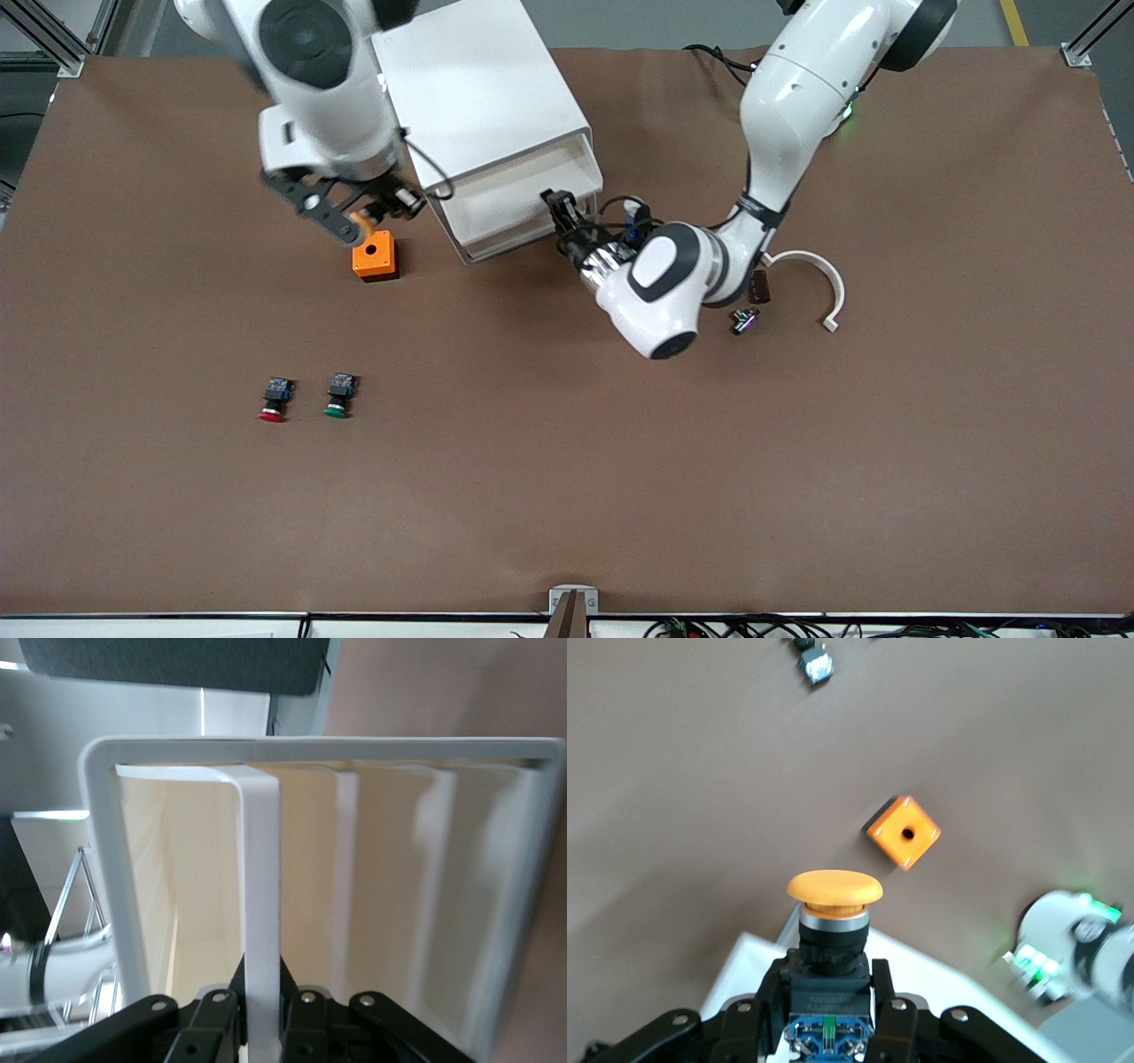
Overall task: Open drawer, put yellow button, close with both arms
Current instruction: 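Pull the top drawer open with the left gripper while the right gripper carries the button, then lower the yellow button into the drawer and open the right gripper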
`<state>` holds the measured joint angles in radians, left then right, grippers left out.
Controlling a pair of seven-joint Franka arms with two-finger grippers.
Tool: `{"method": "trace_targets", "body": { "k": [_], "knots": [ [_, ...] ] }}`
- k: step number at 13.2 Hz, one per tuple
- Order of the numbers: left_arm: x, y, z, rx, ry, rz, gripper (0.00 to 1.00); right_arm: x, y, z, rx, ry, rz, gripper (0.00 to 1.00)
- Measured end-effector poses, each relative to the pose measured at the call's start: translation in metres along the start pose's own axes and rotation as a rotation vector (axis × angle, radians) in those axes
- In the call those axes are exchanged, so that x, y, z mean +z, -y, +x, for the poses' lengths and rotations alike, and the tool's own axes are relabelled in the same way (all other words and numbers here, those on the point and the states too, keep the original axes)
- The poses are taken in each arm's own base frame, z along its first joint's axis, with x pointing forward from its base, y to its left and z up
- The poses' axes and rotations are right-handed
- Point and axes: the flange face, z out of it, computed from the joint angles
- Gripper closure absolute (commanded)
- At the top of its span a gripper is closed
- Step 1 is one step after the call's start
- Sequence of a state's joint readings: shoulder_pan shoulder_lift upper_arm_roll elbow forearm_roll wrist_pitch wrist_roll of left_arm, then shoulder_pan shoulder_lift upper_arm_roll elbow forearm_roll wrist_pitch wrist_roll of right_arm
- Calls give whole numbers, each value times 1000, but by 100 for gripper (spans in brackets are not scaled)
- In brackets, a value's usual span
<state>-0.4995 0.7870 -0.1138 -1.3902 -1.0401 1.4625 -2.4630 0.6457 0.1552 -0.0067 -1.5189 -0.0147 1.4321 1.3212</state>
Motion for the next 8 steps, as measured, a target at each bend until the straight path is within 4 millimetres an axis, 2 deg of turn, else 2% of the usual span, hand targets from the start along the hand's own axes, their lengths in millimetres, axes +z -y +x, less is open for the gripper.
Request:
{"method": "trace_targets", "body": {
  "k": [1, 2, 3, 4, 5, 8],
  "knots": [
    [-23, -3, 3, 0, 34, -7, 95, -2, 13, -29, 53, -9, 20, 100],
    [-39, -4, 6, 1, 60, -13, 79, -2, 27, -49, 105, 0, 51, 100],
    [-47, -5, 7, 1, 74, -17, 43, -1, 40, -62, 158, 33, 92, 100],
    [-52, -6, 6, 4, 93, -30, 24, 0, 51, -67, 215, 81, 130, 100],
    [-57, -5, 5, 13, 106, -40, 0, 3, 60, -66, 281, 126, 155, 100],
    [-75, 0, 5, 33, 132, -52, 0, 29, 89, -65, 395, 170, 171, 100]
  ]
}}
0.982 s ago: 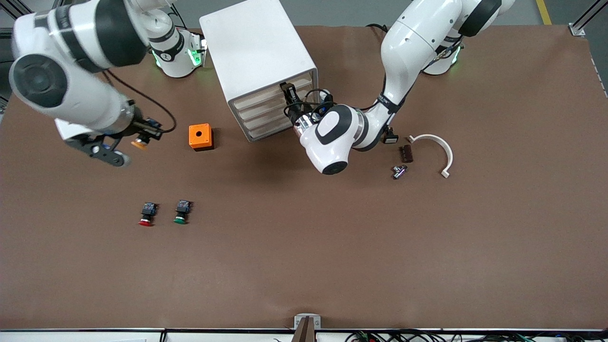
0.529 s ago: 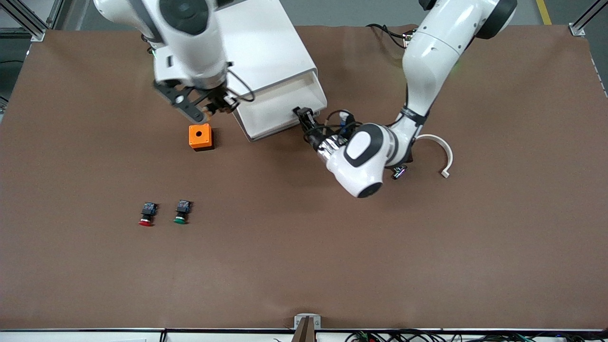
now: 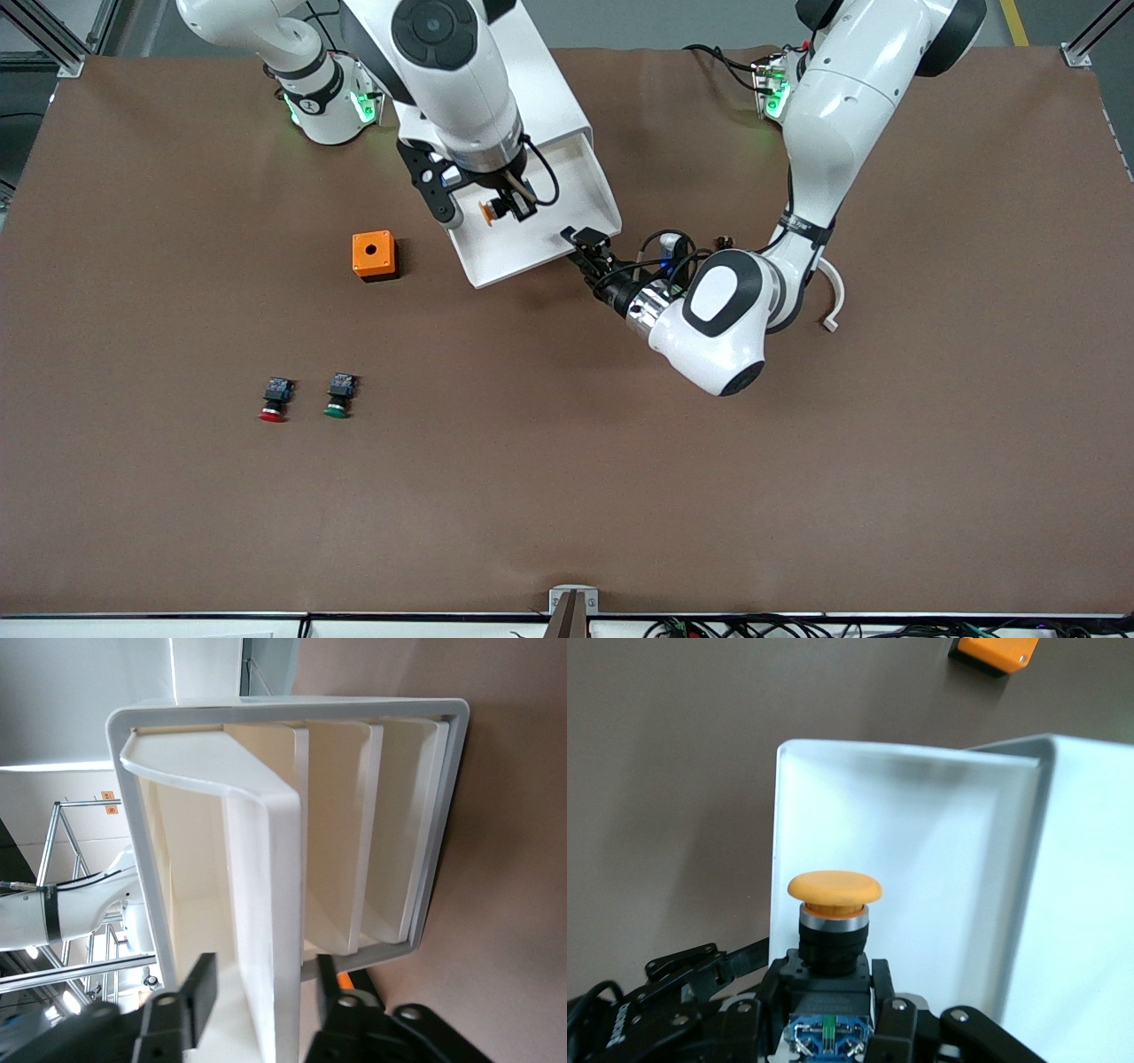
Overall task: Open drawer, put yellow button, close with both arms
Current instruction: 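Lower the yellow button into the drawer and open the right gripper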
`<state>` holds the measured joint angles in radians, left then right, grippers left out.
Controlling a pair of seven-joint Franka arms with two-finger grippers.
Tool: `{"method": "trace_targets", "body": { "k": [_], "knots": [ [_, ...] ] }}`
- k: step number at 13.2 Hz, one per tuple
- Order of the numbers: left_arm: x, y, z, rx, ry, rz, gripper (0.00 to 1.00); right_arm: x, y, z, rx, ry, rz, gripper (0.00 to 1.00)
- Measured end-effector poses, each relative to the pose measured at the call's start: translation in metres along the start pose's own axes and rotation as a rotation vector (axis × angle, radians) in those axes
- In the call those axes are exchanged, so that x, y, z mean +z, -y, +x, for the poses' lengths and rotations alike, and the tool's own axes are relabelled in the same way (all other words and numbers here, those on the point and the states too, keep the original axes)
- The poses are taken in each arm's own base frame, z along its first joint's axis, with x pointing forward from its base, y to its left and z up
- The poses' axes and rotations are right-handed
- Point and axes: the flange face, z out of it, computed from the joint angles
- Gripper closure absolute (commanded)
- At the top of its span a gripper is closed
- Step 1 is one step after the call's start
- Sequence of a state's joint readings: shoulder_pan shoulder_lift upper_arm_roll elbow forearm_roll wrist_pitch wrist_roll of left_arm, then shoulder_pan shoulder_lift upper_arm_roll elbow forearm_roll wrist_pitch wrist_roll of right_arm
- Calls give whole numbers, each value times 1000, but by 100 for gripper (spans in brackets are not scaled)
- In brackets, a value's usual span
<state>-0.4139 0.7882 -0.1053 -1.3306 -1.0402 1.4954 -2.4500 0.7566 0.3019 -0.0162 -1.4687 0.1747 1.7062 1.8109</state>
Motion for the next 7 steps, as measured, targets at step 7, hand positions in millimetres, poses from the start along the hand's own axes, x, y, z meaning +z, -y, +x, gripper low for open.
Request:
{"method": "trace_targets", "body": {
  "k": [7],
  "knots": [
    [-96, -2, 19, 151, -8, -210, 0, 74, 15, -25, -4, -30, -84, 100]
  ]
}}
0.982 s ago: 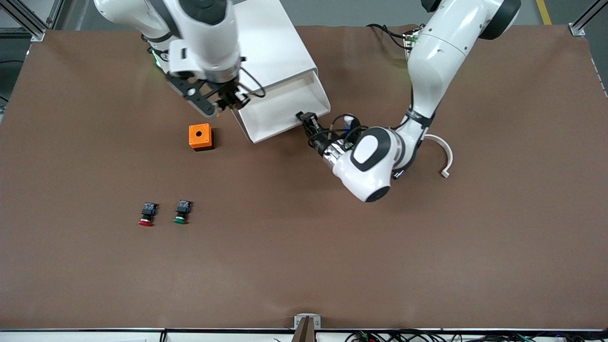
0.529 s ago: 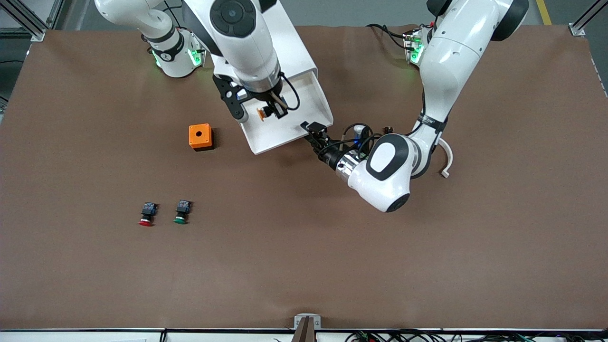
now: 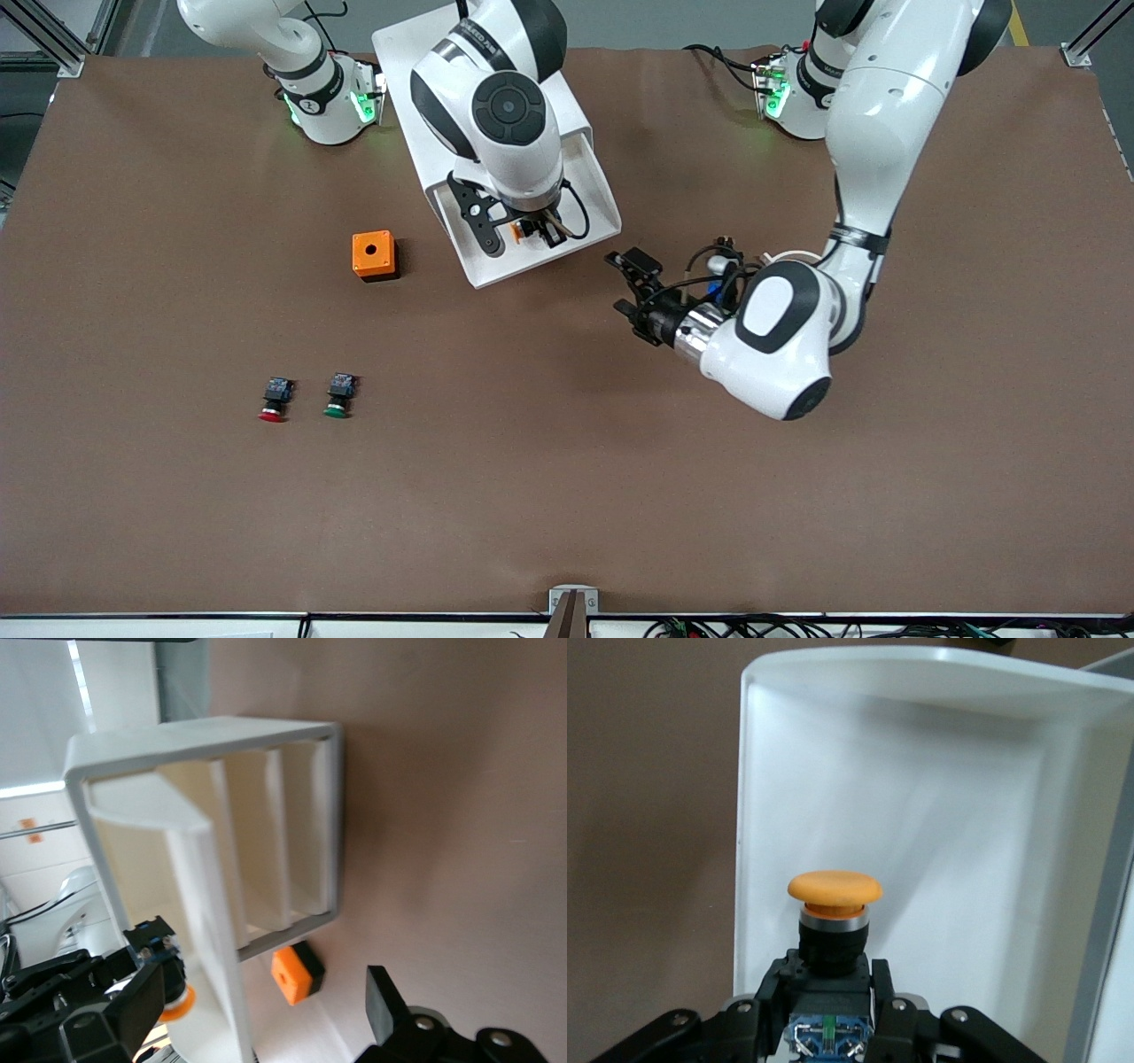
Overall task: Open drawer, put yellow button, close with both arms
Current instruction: 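Lower the yellow button into the drawer and open the right gripper, then push the drawer shut with the left gripper while the right gripper withdraws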
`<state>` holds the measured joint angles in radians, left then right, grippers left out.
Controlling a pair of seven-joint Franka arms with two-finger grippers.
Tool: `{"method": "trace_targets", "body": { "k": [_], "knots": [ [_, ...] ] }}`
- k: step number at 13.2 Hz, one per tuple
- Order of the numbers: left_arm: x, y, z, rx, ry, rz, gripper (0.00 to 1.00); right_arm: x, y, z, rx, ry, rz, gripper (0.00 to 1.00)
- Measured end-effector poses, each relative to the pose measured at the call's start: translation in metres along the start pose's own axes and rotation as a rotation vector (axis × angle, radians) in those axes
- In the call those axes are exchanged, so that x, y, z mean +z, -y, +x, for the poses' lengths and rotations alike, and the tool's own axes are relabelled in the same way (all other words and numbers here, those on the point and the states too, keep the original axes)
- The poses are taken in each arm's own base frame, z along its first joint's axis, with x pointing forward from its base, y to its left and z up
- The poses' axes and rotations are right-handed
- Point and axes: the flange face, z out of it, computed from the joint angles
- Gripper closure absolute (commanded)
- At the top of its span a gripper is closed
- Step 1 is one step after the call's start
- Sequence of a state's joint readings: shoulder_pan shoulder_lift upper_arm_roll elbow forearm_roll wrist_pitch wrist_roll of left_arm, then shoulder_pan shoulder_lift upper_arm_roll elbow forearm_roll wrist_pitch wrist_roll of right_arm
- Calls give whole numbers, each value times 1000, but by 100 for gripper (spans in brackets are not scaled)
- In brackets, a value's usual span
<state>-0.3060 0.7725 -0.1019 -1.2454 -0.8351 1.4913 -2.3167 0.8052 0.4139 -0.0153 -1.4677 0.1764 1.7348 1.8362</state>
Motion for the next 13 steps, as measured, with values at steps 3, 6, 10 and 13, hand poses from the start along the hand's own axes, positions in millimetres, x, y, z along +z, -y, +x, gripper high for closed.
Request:
{"method": "trace_targets", "body": {
  "k": [3, 6, 10, 13],
  "knots": [
    [-49, -6, 24, 168, -84, -148, 0, 13, 2, -5, -5, -7, -19, 88],
    [-76, 22, 27, 434, -269, -302, 0, 26, 5, -7, -7, -13, -38, 72],
    [-107, 66, 26, 769, -491, -416, 0, 28, 5, -7, -6, -13, -42, 0],
    [-75, 90, 4, 952, -703, -442, 0, 23, 5, -8, -6, -10, -37, 0]
  ]
}}
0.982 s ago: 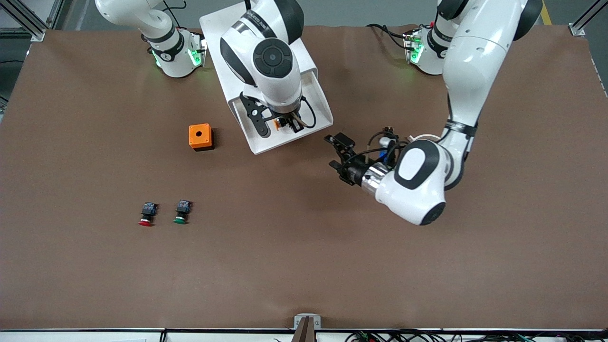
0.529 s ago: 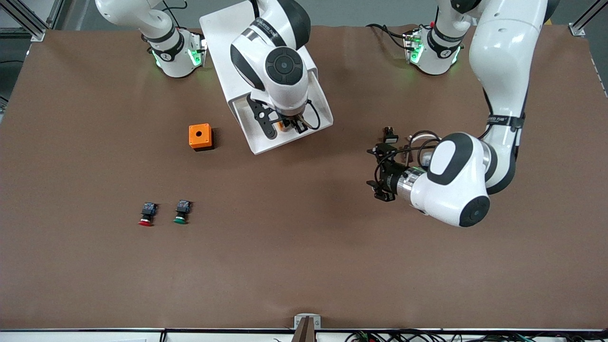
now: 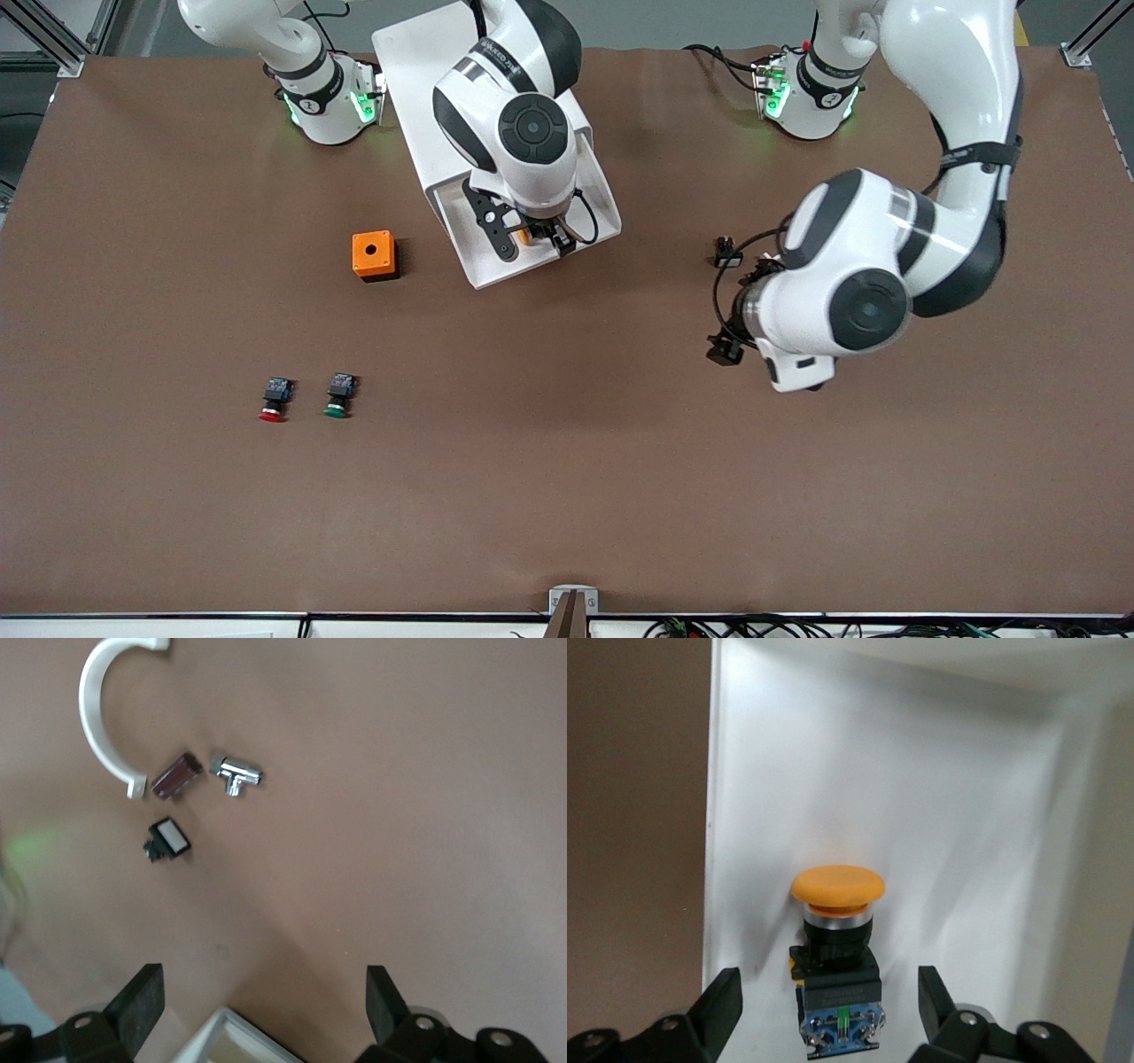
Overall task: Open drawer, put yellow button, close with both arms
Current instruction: 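Push the drawer shut with the left gripper while the right gripper withdraws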
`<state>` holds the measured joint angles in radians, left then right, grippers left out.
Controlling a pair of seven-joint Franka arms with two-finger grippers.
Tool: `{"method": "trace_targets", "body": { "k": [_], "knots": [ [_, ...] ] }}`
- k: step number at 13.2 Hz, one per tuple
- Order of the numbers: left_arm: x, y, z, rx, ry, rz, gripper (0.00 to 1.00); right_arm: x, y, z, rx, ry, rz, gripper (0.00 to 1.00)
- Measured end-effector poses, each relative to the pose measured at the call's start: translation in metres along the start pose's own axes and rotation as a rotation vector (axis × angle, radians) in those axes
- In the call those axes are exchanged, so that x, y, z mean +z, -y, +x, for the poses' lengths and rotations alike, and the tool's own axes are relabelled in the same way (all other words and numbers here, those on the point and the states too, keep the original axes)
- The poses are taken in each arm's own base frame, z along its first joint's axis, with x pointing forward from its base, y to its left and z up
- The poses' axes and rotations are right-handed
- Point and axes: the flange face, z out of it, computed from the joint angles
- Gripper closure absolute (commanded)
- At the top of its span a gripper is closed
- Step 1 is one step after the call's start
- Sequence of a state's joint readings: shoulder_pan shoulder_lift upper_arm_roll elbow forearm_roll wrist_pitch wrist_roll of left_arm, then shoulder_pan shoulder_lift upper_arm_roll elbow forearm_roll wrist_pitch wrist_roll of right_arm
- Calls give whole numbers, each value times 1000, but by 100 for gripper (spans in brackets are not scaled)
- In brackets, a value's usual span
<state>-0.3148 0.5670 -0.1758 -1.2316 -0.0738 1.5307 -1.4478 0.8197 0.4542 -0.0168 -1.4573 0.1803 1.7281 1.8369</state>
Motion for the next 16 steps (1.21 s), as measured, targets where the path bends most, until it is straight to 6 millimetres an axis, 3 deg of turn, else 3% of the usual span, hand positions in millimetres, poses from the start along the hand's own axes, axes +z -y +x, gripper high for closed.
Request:
{"method": "trace_targets", "body": {
  "k": [3, 5, 8, 11, 13, 16],
  "knots": [
    [19, -15, -64, 162, -117, -40, 0, -33, -8, 13, 16, 3, -11, 0],
    [36, -21, -83, 267, -132, -57, 0, -78, -21, 46, 39, 41, -26, 0],
    [53, -30, -99, 358, -129, -128, 0, -148, -60, 98, -81, 71, -40, 0],
    [77, -31, -154, 456, -117, -157, 0, -204, -106, 157, -246, 96, -23, 0],
    [91, -27, -194, 515, -122, -144, 0, -224, -131, 204, -377, 121, -32, 0],
    [105, -19, -234, 571, -127, -127, 0, -233, -162, 285, -571, 142, -31, 0]
  ]
}}
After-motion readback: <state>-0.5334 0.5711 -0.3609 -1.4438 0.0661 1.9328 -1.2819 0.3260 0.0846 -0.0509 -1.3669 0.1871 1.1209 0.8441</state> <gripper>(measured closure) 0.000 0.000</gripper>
